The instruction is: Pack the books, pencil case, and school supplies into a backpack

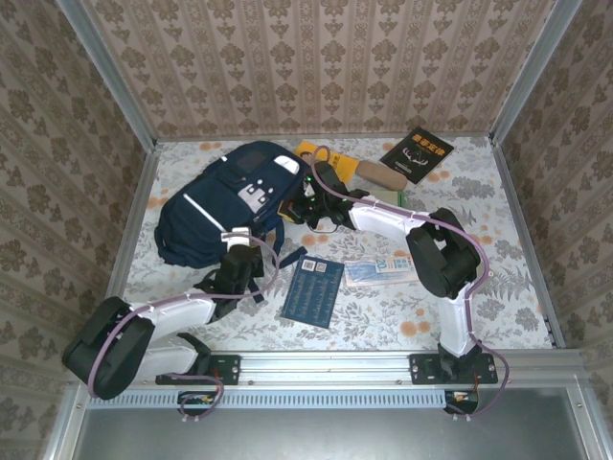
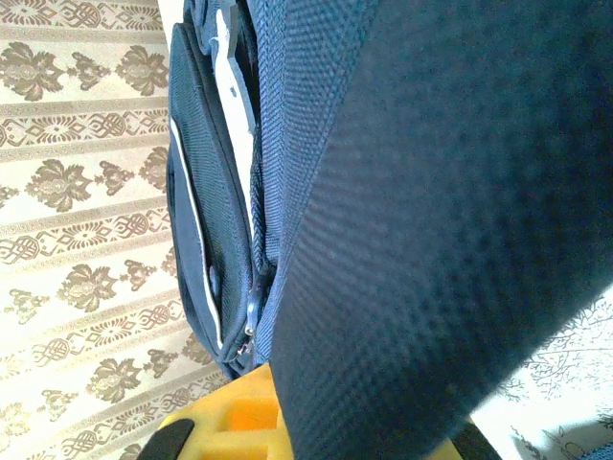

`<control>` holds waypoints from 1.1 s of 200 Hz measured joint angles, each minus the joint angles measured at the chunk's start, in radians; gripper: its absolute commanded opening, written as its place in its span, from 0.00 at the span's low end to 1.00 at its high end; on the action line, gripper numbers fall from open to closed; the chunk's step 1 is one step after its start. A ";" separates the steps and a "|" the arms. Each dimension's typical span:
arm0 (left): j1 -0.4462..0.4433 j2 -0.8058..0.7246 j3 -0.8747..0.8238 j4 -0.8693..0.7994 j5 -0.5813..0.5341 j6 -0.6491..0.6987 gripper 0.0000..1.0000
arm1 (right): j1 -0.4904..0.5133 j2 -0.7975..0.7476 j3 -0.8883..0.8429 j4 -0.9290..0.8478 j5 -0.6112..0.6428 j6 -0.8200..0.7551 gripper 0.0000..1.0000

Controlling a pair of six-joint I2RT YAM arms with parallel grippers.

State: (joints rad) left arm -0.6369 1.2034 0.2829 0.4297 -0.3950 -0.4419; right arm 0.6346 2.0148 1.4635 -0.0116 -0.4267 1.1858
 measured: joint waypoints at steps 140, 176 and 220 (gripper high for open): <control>0.096 0.119 0.031 0.103 0.208 0.101 0.32 | 0.004 0.000 0.008 0.007 0.000 0.049 0.00; 0.097 0.174 0.060 0.130 0.164 0.096 0.19 | 0.005 0.000 0.008 0.008 0.000 0.050 0.00; 0.113 0.169 0.067 0.141 0.147 0.074 0.00 | 0.005 0.000 0.008 0.010 -0.001 0.053 0.00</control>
State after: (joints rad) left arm -0.5240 1.3727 0.3500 0.5705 -0.2478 -0.3679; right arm 0.6395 2.0148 1.4715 -0.0017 -0.4278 1.2385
